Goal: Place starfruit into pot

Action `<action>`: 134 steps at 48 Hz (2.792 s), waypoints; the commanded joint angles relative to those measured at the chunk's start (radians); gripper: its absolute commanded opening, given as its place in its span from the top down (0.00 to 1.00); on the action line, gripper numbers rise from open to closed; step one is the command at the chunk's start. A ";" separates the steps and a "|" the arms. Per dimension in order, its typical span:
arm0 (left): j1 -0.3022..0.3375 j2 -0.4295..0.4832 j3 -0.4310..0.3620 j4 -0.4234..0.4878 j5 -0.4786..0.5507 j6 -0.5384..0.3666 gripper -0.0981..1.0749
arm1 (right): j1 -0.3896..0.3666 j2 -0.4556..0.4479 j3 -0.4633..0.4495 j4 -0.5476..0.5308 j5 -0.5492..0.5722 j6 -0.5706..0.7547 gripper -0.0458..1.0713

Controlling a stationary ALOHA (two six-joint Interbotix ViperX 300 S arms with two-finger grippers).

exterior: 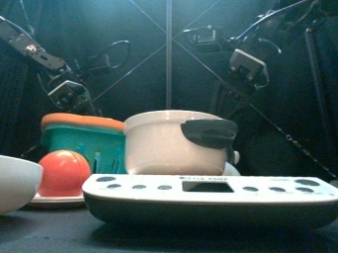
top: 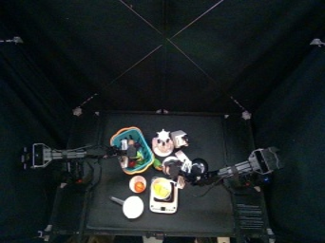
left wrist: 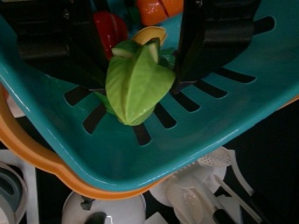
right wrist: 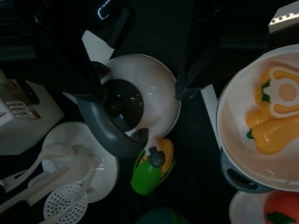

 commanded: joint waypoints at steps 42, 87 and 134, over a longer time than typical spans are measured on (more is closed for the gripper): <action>-0.350 -0.037 -0.204 -0.084 -0.100 -0.002 0.44 | 0.012 -0.052 0.023 0.055 0.020 0.002 0.10; -0.443 0.443 -0.463 -0.425 -0.071 -0.002 0.44 | 0.183 -0.592 0.318 0.077 0.035 -0.009 0.10; -0.400 0.443 -0.534 -0.400 0.060 -0.003 0.05 | 0.112 -0.597 0.397 0.252 -0.012 -0.017 0.10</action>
